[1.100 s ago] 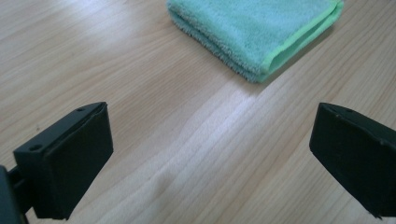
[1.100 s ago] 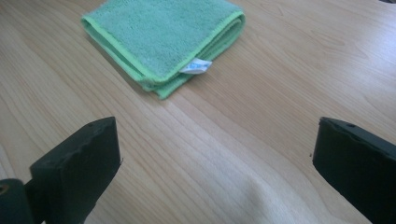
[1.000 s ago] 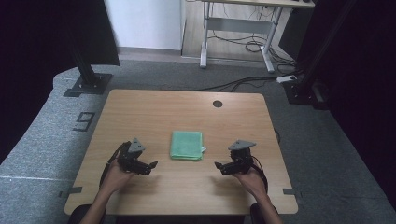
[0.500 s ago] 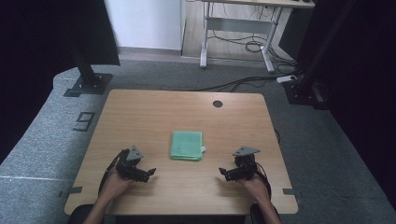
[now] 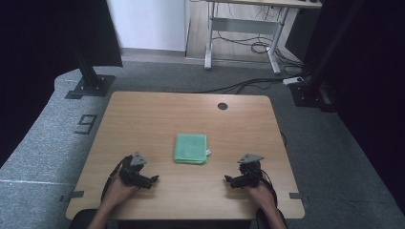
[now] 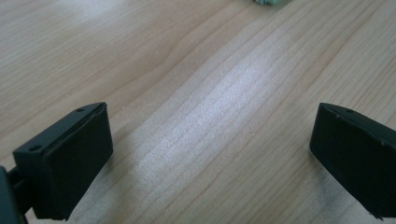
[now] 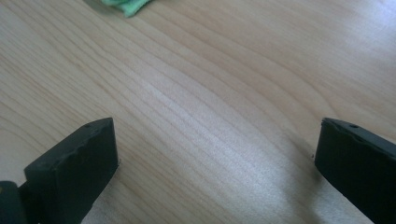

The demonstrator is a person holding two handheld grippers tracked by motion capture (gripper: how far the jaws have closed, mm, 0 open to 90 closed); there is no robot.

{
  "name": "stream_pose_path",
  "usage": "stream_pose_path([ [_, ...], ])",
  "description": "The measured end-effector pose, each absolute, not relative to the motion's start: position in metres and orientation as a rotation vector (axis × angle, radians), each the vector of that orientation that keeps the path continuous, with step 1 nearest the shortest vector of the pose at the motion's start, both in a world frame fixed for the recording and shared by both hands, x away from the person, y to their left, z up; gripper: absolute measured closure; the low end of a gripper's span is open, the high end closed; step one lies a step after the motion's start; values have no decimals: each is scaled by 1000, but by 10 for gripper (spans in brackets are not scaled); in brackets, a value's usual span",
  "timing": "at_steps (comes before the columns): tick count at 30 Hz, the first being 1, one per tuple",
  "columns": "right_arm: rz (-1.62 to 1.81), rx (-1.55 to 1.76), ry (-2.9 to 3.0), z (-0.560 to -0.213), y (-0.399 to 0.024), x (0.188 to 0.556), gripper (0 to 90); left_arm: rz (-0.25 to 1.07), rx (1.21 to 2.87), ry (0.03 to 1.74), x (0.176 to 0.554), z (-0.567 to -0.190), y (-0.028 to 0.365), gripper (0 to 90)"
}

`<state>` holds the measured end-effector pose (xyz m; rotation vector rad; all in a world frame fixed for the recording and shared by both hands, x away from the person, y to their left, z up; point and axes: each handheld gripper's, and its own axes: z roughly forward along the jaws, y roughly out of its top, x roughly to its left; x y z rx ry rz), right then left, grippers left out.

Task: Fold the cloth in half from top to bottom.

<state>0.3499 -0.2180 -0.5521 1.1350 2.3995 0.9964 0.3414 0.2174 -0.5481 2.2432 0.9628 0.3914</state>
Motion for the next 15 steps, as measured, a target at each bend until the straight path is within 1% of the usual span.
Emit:
stream_pose_path([
  [3, 978, 1127, 2402, -555, -217, 350, 0, 392, 2250, 973, 341, -549, 216, 0],
  [5, 984, 1130, 2396, -555, -217, 349, 0, 369, 2246, 991, 342, -549, 216, 0],
  [15, 1004, 1135, 2371, -557, -218, 349, 0, 373, 2239, 1016, 342, -549, 217, 0],
])
